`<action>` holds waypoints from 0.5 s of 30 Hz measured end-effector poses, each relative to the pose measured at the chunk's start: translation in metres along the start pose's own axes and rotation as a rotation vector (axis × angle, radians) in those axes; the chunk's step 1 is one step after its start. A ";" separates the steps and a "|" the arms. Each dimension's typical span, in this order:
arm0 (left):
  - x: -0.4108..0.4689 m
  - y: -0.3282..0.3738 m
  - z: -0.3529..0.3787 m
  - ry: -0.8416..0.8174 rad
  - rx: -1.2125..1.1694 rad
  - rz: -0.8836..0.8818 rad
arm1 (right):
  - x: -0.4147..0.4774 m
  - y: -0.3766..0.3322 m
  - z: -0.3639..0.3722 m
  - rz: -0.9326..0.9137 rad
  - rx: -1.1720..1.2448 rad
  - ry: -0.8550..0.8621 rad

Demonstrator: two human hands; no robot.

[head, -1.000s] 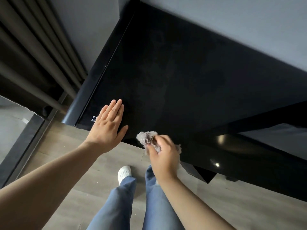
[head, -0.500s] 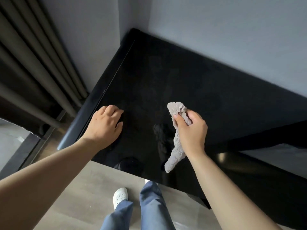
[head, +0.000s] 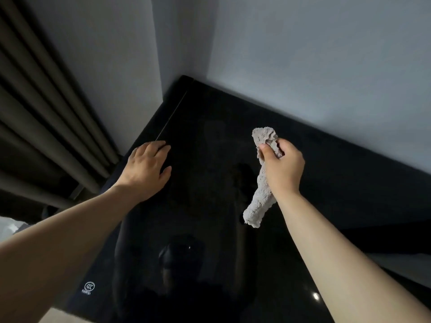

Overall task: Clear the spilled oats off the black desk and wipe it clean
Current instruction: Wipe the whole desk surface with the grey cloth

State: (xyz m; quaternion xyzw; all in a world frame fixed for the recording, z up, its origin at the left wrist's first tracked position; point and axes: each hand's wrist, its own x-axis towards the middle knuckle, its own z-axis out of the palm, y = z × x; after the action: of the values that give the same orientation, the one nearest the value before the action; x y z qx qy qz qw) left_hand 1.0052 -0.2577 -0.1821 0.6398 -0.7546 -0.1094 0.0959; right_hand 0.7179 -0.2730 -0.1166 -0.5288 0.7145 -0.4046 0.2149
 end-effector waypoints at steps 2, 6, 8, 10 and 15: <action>0.022 0.002 0.004 -0.009 0.009 -0.012 | 0.029 0.007 0.009 -0.017 -0.034 -0.006; 0.050 -0.004 0.008 -0.011 0.077 -0.042 | 0.072 0.024 0.029 -0.038 -0.093 0.000; 0.053 -0.008 0.010 0.001 0.098 -0.045 | 0.093 0.028 0.037 -0.041 -0.106 0.019; 0.059 -0.006 0.012 0.001 0.082 -0.038 | 0.120 0.029 0.040 -0.027 -0.122 0.052; 0.064 -0.005 0.017 -0.015 0.050 -0.056 | 0.179 0.029 0.058 0.003 -0.132 0.078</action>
State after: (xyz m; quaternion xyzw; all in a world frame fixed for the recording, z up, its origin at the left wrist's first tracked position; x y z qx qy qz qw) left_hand 0.9951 -0.3206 -0.1991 0.6620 -0.7397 -0.0978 0.0709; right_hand 0.6815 -0.4567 -0.1517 -0.5245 0.7481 -0.3767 0.1523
